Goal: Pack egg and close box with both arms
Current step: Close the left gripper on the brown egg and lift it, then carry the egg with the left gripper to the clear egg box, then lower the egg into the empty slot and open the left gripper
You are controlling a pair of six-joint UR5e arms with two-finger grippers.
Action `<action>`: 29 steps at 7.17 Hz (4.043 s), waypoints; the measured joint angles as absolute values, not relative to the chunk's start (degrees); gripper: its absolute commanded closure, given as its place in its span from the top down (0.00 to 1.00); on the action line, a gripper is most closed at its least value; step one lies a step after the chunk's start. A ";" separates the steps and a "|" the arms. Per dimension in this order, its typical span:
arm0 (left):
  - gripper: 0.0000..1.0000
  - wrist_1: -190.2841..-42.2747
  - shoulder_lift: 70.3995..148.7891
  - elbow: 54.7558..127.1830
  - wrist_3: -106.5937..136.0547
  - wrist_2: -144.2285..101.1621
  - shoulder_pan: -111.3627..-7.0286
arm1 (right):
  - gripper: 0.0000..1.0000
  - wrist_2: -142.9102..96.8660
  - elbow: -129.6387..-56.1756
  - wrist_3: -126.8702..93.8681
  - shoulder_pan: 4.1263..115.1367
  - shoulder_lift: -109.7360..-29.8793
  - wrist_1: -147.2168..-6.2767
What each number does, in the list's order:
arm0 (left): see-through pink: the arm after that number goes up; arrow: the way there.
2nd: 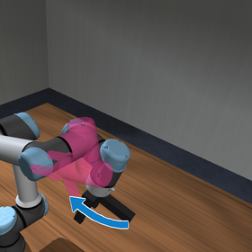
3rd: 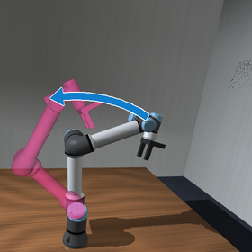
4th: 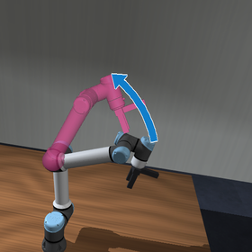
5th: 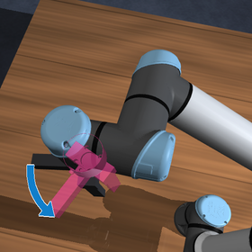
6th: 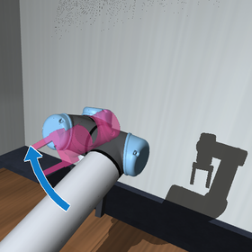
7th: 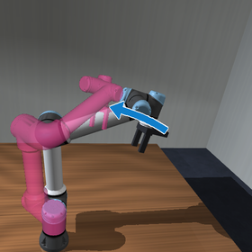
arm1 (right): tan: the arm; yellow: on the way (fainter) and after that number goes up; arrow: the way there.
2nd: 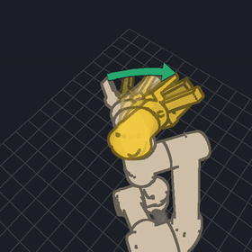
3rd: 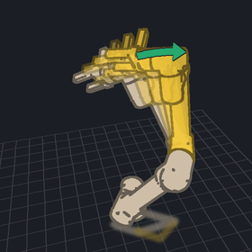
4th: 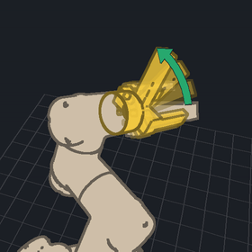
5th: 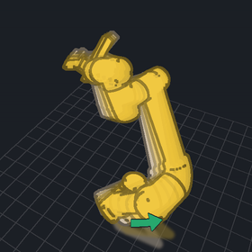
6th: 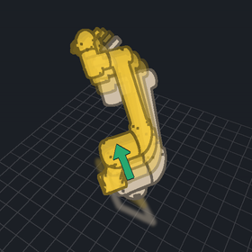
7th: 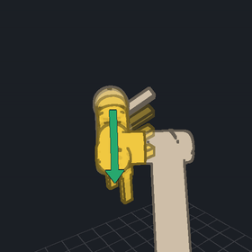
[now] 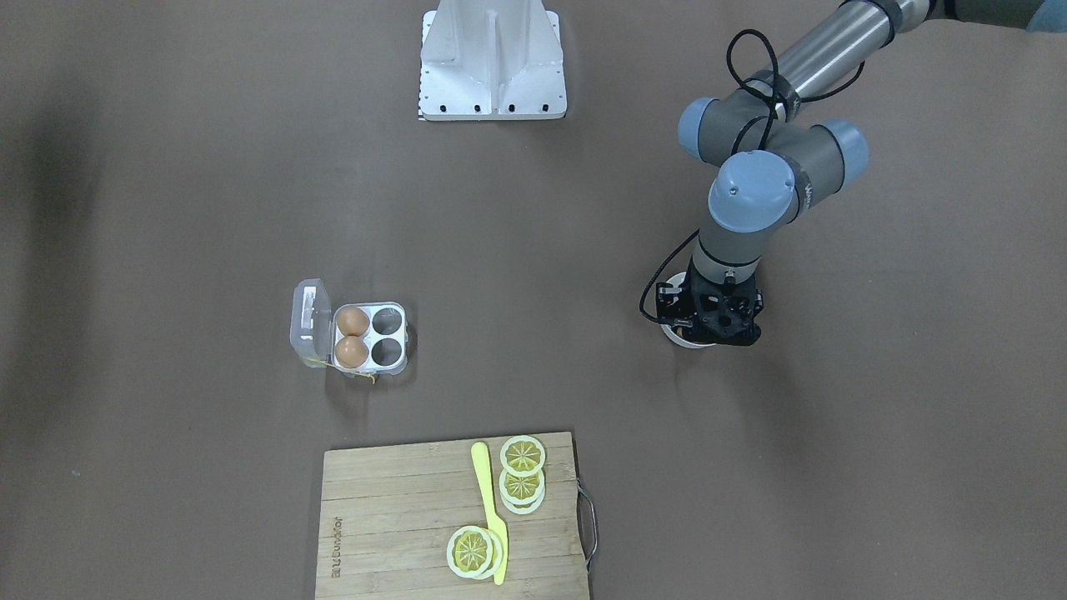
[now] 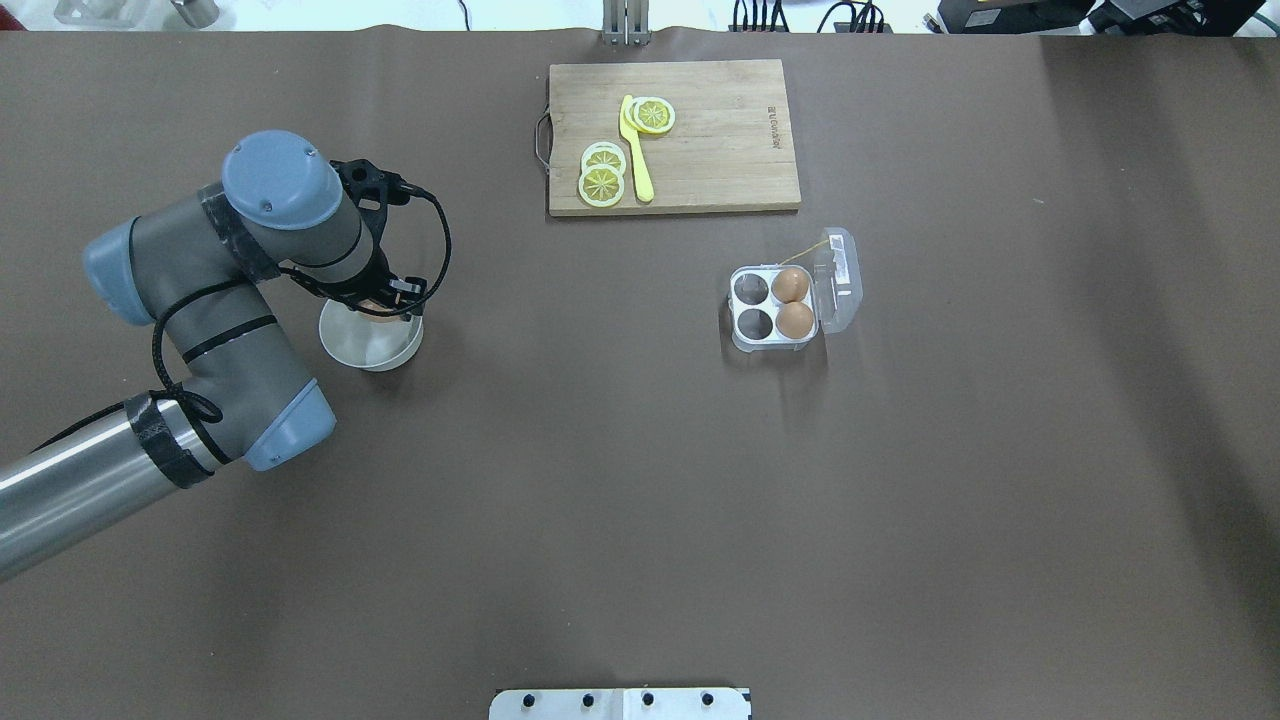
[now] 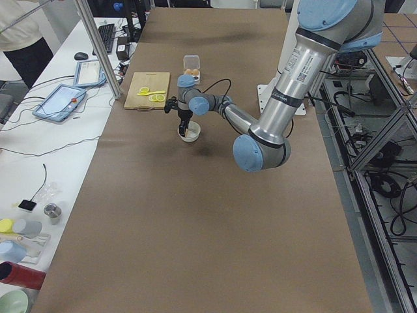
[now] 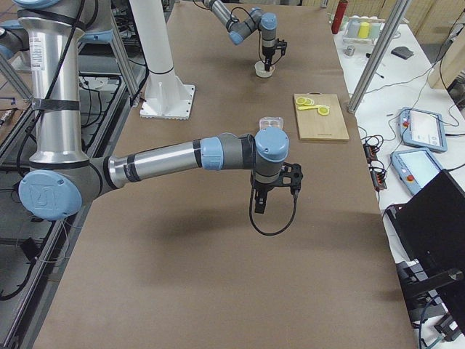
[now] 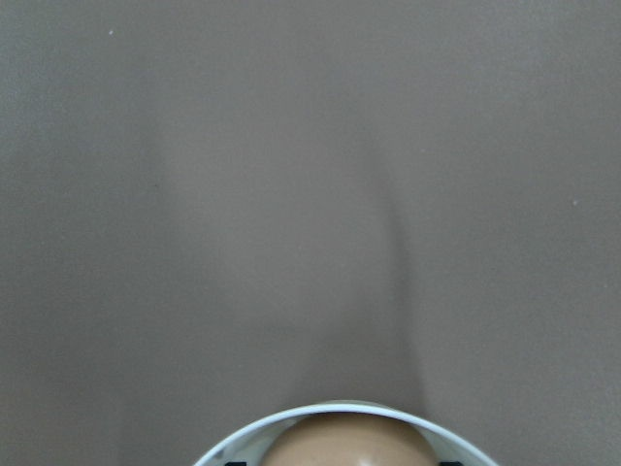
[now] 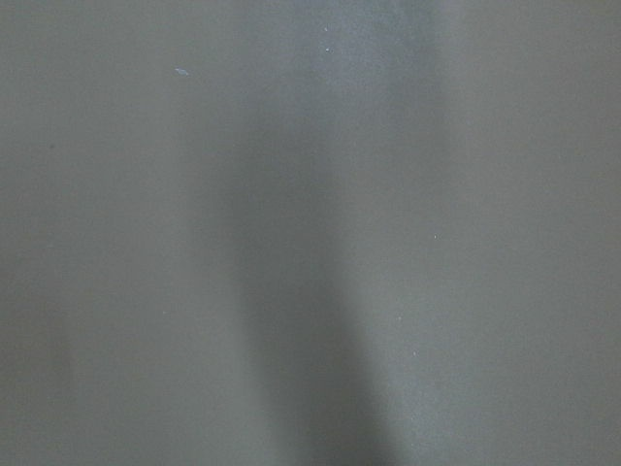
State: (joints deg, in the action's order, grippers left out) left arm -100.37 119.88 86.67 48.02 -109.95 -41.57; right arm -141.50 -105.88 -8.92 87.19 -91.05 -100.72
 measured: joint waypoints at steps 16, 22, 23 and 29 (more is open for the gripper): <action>0.27 -100.57 123.13 97.01 64.66 -118.46 -45.90 | 1.00 -141.50 -105.80 -8.88 87.19 -91.10 -100.79; 0.27 -122.81 140.62 79.58 90.18 -96.72 -30.50 | 1.00 -142.07 -105.78 -8.94 87.14 -90.36 -100.70; 0.27 -126.05 144.52 74.11 90.60 -92.14 -27.83 | 1.00 -143.38 -105.81 -8.98 87.01 -90.30 -100.64; 0.27 -131.74 151.37 62.86 90.78 -85.99 -24.76 | 1.00 -145.60 -107.35 -8.93 87.51 -88.92 -101.21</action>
State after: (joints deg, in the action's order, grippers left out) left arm -131.74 151.37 62.86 90.78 -85.99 -24.76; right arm -145.60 -107.35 -8.93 87.51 -88.92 -101.21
